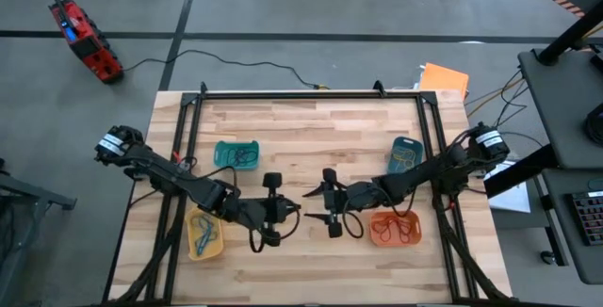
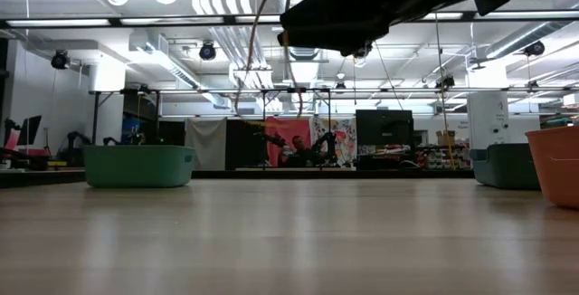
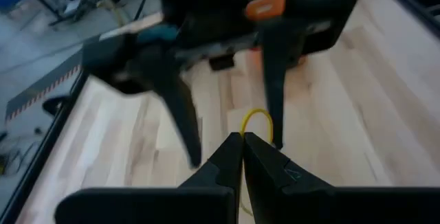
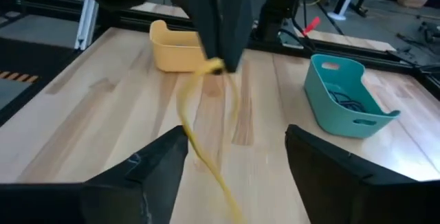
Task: Sort rubber bands into baskets
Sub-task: Put the yellow rubber band into the blue bin
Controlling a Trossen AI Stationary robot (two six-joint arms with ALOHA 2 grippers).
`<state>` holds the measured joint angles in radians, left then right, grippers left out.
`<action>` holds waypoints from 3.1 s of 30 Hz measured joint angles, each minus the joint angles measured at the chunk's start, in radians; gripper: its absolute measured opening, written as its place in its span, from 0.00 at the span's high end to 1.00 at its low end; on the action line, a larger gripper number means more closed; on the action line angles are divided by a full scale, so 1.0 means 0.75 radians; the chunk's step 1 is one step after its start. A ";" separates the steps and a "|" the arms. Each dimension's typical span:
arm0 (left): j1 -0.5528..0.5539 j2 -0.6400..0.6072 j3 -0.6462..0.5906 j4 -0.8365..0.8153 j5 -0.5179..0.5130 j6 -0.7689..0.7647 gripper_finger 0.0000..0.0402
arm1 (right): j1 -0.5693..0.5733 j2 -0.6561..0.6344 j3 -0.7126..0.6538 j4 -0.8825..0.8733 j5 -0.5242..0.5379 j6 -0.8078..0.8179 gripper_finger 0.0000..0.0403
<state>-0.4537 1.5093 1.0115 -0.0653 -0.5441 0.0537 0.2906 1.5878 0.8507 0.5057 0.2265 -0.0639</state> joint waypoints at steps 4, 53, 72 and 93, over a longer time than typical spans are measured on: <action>0.008 0.000 0.000 0.079 0.024 0.097 1.00 | -0.014 0.000 0.013 0.004 -0.085 -0.001 0.38; 0.105 -0.044 0.003 0.189 -0.015 0.278 0.45 | -0.056 -0.144 0.170 -0.738 0.152 0.062 0.98; 0.109 -0.085 0.003 0.119 -0.313 0.165 0.44 | -0.510 -0.217 0.405 -2.437 0.447 0.700 0.98; 0.134 -0.083 0.001 0.012 -0.313 0.165 0.44 | -0.720 -0.242 0.186 -2.482 0.114 0.872 0.92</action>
<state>-0.3530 1.4467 1.0119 -0.0566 -0.7788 0.1775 -0.2497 1.4059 0.9901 -1.3555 0.3120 0.5902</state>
